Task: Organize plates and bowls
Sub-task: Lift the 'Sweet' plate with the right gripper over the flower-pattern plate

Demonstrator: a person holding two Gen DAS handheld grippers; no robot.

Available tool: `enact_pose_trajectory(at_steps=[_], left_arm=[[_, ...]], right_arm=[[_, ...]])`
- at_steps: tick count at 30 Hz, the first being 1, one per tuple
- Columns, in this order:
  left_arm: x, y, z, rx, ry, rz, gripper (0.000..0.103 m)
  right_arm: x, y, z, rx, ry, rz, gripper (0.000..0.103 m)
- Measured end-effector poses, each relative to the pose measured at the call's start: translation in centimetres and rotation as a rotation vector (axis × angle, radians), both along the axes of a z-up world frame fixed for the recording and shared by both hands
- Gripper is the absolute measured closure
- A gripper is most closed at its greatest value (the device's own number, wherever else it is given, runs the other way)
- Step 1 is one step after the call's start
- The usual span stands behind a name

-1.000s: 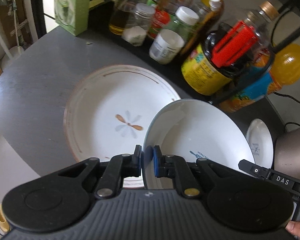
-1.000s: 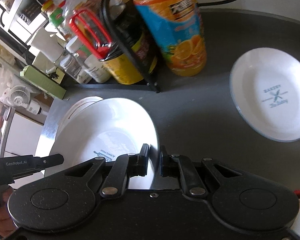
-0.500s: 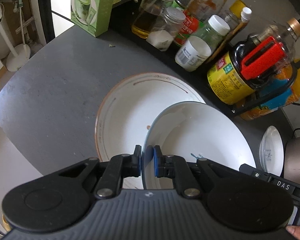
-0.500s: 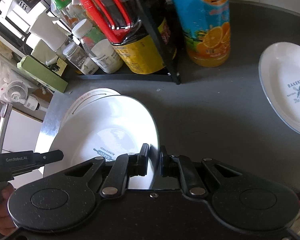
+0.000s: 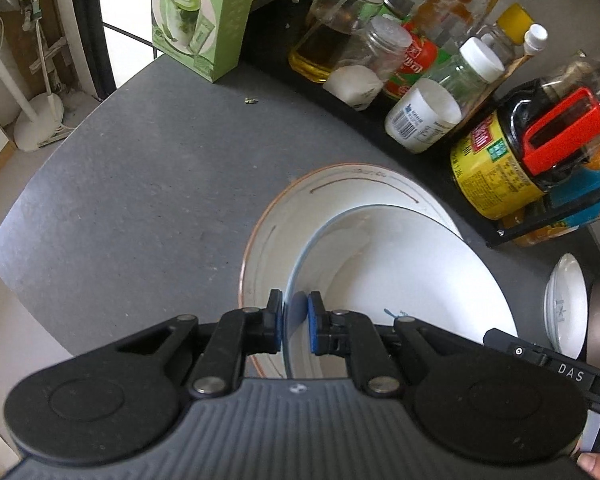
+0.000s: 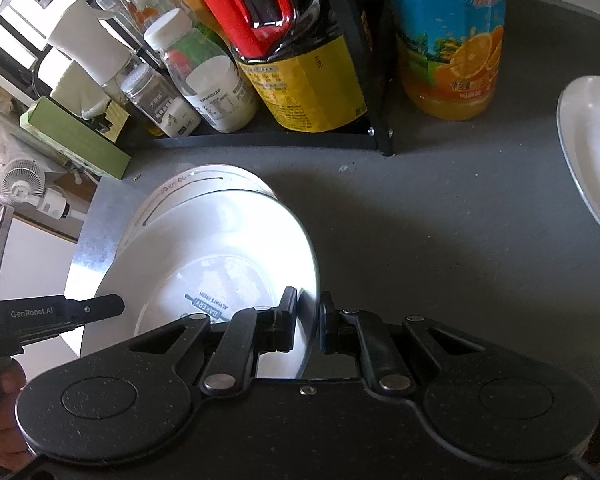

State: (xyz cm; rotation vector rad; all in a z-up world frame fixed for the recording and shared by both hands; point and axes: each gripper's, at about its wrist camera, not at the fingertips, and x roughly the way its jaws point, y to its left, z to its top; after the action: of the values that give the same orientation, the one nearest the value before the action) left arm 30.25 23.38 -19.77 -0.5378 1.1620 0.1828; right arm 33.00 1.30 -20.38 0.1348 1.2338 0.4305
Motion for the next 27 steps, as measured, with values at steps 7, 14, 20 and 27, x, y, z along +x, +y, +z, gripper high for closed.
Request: enact_pose_trajectory(at_steps=[7, 14, 20, 27], left_arm=[[0.6, 0.2, -0.4, 0.028, 0.002, -0.007, 0.091], [1.1, -0.2, -0.5, 0.104, -0.015, -0.025, 0.089], [1.7, -0.4, -0.2, 0.152, -0.036, -0.033, 0.089], [1.9, -0.2, -0.1, 0.159, -0.032, -0.018, 0.088]], right_arm=[[0.3, 0.5, -0.4, -0.009, 0.01, 0.001, 0.091], [0.3, 1.3, -0.8, -0.03, 0.013, 0.021, 0.088], [0.2, 1.2, -0.7, -0.026, 0.014, 0.014, 0.087], [-0.4, 0.8, -0.3, -0.018, 0.01, 0.018, 0.087]])
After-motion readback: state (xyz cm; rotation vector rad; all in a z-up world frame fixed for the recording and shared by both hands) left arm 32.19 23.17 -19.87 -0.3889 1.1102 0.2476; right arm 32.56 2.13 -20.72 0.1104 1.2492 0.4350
